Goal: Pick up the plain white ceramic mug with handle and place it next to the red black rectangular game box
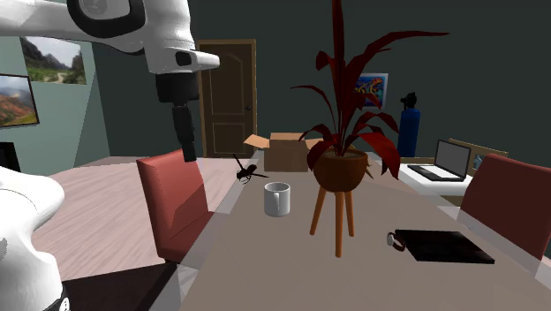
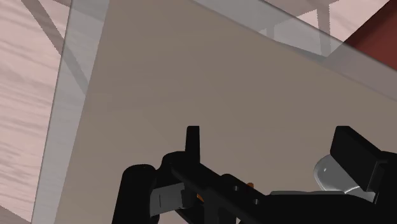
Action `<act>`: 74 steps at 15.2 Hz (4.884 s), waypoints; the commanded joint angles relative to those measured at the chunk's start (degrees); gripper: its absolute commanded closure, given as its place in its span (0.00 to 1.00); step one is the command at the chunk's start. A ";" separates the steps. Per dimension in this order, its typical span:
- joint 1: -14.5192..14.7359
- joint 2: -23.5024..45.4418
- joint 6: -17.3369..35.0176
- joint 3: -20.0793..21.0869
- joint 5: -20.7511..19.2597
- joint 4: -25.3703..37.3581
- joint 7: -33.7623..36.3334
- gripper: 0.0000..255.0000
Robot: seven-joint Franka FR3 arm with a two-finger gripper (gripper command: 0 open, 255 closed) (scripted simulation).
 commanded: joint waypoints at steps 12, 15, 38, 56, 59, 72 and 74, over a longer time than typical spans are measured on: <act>3.66 15.94 13.17 9.28 3.68 2.80 9.83 0.00; 4.34 21.23 16.20 11.67 3.70 5.05 12.58 0.00; 14.87 69.66 22.27 20.11 -11.21 44.66 34.53 0.00; 15.34 72.88 26.53 19.41 -12.39 43.49 35.28 1.00; 15.34 72.88 26.53 19.41 -12.39 43.49 35.28 1.00; 15.15 70.60 21.56 19.97 -11.36 46.29 34.45 1.00; 15.13 70.13 20.26 20.08 -11.13 47.15 34.26 1.00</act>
